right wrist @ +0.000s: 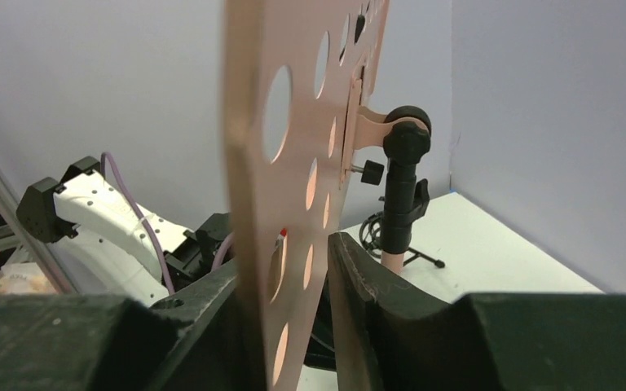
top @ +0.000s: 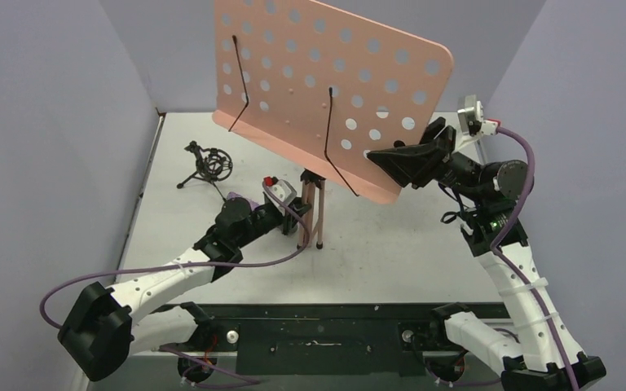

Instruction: Set up the instrument practice props

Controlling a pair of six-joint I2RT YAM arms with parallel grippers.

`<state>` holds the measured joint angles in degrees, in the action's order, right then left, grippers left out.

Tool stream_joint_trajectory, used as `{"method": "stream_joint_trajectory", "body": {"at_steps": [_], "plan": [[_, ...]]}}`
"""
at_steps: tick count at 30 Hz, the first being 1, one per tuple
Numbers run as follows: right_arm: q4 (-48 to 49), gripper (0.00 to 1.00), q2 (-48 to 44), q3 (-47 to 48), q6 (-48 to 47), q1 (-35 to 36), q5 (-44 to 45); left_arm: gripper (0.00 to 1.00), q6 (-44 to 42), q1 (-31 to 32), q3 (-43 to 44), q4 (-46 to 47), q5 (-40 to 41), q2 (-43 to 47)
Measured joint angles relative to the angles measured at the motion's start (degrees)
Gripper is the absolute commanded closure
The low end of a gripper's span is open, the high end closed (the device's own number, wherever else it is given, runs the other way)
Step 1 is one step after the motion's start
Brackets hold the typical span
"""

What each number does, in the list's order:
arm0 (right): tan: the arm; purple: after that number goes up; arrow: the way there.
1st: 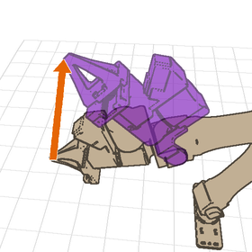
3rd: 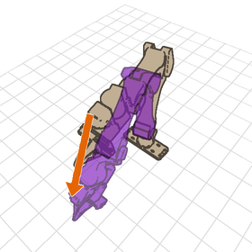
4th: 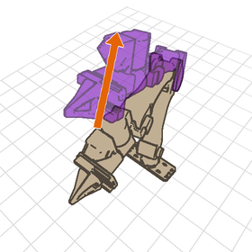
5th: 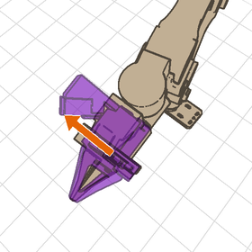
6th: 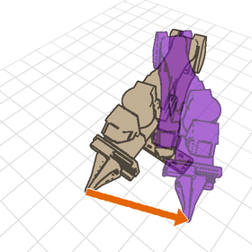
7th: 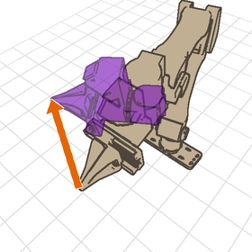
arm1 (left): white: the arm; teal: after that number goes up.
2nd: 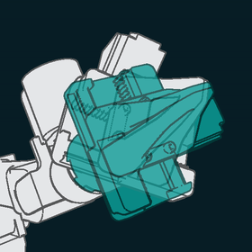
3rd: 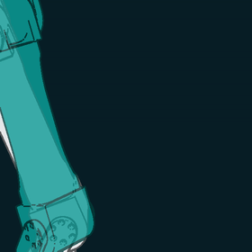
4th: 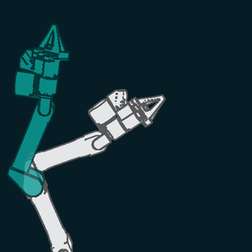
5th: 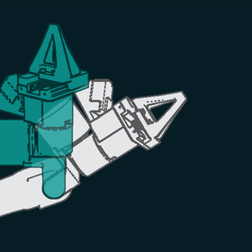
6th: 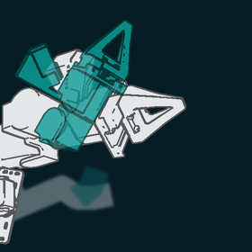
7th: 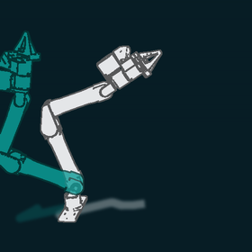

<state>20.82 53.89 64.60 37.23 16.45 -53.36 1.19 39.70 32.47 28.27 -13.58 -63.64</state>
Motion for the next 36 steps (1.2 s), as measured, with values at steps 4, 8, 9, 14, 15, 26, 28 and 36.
{"method": "stream_joint_trajectory", "body": {"at_steps": [4, 8, 9, 14, 15, 26, 28, 36], "plan": [[-2.5, 0.64, 0.0, 0.1, -1.0, 0.5, -1.4, 1.00, -4.7, 4.3, 0.4, -1.6, 4.9, 0.6], [-2.8, 0.66, 0.0, 0.4, -1.3, 0.5, -1.6, 1.00, -7.3, 7.3, 1.2, -3.3, 9.9, 0.7], [-2.9, 0.71, 0.0, 0.6, -1.3, 0.5, -1.6, 1.00, -7.6, 7.8, 1.2, -3.4, 10.7, 0.8], [-4.3, 0.95, 0.0, 0.6, -2.6, 0.4, -0.2, 1.00, -7.8, 8.3, 1.2, -3.5, 12.7, 0.9], [-5.2, 0.95, 0.0, 0.7, -3.2, 0.3, 0.7, 1.00, -7.8, 8.3, 1.2, -3.6, 13.0, 0.9], [-6.4, 0.95, -0.7, 0.8, -5.3, 0.5, 2.0, 0.43, -5.6, 9.6, 1.2, -5.0, 13.0, 5.2], [-6.4, 0.95, -0.7, 0.8, -5.3, 0.5, 2.3, 0.31, -4.7, 10.0, 1.2, -4.8, 12.5, 7.3], [-6.8, 0.95, -0.6, 0.8, -5.3, 0.5, 3.5, 0.16, -2.8, 10.5, 1.2, -5.6, 14.2, 13.0]]}}
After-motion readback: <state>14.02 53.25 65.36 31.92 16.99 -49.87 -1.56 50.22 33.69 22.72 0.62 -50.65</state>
